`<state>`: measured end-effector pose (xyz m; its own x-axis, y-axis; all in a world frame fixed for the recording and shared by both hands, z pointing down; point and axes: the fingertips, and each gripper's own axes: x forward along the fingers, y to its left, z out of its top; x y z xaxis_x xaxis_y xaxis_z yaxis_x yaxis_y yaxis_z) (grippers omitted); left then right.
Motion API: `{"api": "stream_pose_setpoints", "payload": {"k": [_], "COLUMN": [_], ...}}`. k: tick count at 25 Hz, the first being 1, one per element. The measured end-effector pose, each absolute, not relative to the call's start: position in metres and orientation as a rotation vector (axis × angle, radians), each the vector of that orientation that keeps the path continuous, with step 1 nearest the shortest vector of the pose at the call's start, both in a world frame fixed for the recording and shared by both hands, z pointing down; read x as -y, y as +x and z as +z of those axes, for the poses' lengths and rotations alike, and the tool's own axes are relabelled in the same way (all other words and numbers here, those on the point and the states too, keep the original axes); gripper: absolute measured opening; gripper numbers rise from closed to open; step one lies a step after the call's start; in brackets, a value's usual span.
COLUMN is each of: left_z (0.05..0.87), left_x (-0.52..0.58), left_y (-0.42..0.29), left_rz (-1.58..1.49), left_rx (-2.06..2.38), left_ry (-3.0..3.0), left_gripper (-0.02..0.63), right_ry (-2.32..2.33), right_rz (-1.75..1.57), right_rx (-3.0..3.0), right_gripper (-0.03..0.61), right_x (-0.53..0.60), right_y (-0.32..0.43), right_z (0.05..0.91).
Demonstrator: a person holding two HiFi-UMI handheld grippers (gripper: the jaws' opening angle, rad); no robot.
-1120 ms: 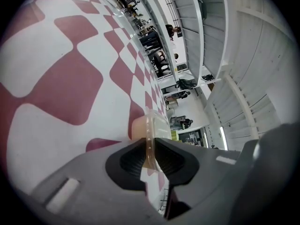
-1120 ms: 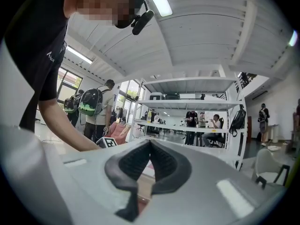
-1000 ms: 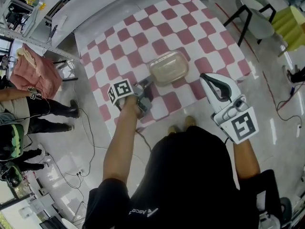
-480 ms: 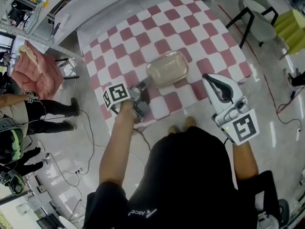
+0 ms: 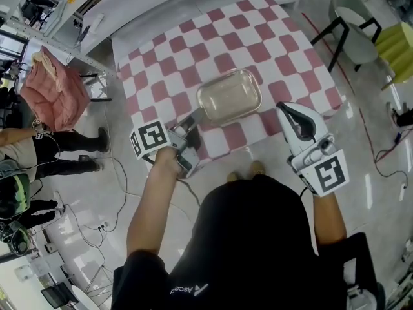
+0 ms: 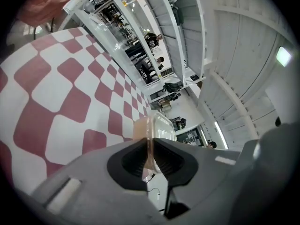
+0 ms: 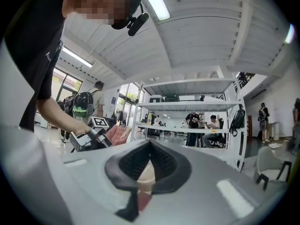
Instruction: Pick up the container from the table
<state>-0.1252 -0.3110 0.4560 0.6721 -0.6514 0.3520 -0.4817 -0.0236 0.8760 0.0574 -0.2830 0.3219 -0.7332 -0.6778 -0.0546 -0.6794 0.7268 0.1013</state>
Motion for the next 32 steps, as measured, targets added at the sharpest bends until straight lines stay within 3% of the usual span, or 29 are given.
{"api": "stream_pose_setpoints", "payload": {"k": [32], "left_z": [0.449], "left_x": [0.299], "left_y": [-0.113], "left_rz": [-0.174], "left_rx": [0.949], "left_ry": [1.690], "left_gripper": [0.048], "right_ry": [-1.135], "right_rz": [0.150], "right_rx": [-2.946], "right_gripper": [0.003], "right_x": [0.270], "right_y": [0.062], "right_z": [0.336]}}
